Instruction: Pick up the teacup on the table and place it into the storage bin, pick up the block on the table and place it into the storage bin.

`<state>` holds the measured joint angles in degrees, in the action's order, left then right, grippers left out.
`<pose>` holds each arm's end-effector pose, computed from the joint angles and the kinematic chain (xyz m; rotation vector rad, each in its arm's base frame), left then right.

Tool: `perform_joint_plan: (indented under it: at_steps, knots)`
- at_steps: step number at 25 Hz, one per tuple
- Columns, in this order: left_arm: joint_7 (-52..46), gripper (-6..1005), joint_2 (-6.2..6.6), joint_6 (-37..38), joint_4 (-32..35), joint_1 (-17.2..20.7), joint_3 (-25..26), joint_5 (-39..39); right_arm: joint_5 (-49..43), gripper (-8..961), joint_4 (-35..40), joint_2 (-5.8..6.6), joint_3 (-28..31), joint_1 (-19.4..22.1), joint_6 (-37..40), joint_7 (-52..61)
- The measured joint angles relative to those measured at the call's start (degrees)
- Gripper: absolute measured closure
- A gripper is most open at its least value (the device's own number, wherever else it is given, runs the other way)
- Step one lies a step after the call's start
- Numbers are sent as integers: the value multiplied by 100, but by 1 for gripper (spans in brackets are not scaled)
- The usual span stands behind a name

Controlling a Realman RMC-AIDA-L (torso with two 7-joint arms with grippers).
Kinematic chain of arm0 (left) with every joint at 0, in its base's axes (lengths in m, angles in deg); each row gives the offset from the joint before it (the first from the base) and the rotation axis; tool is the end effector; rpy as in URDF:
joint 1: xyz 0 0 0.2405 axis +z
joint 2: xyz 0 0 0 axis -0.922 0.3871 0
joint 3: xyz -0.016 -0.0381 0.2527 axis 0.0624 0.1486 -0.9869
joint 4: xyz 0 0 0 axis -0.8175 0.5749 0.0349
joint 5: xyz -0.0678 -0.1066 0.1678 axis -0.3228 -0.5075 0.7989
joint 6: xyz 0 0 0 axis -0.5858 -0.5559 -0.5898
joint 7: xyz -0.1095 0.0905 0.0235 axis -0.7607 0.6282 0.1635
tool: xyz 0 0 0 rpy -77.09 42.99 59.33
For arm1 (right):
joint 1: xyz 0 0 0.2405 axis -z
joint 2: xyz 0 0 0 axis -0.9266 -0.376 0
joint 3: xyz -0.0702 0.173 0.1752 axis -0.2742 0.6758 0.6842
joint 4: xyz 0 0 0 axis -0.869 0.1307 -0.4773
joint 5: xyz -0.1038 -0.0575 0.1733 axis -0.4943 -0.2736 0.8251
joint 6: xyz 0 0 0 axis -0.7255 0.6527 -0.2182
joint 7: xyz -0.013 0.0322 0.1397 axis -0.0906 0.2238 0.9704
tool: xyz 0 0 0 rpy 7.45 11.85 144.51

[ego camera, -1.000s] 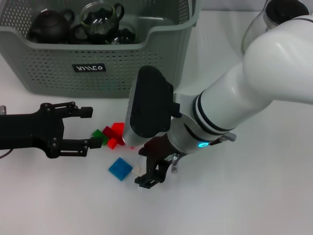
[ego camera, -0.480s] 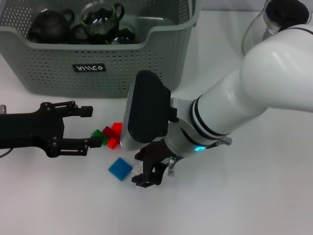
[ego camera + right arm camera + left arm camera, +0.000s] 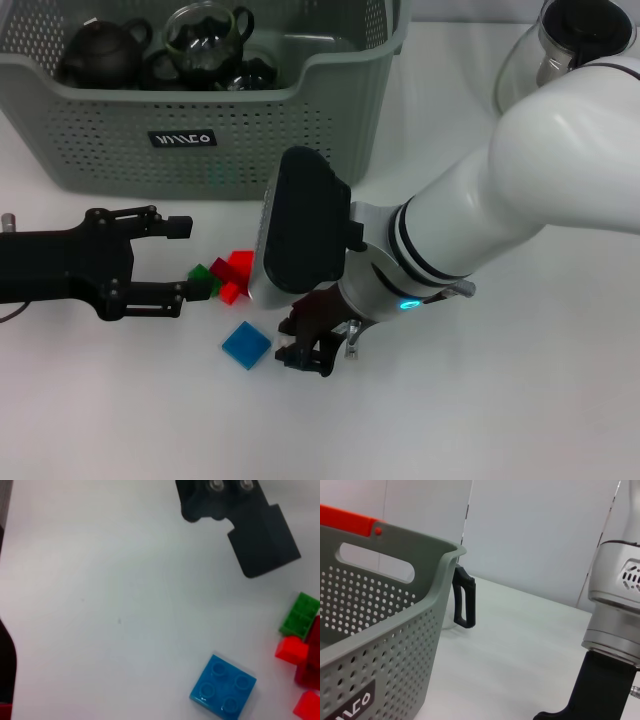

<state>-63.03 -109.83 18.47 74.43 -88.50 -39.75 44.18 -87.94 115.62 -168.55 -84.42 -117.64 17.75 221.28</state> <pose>-0.3102 0.2615 0.0378 -2.7676 -0.5866 -0.6301 0.1054 0.2957 -0.1779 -3.0740 0.0840 -0.4890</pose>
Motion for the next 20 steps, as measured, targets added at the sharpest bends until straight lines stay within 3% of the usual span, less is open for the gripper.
perform_joint_plan:
  at_steps: [7,14,20]
  knots:
    - [0,173,2,-37,-7,-5,-6,0,0,667,-3,0,0,-12,49,31]
    - [0,174,2,-37,-8,-9,-1,0,-1,727,22,10,6,-13,112,48]
    - [0,174,11,-11,8,21,1,1,-203,751,739,133,351,370,388,48]
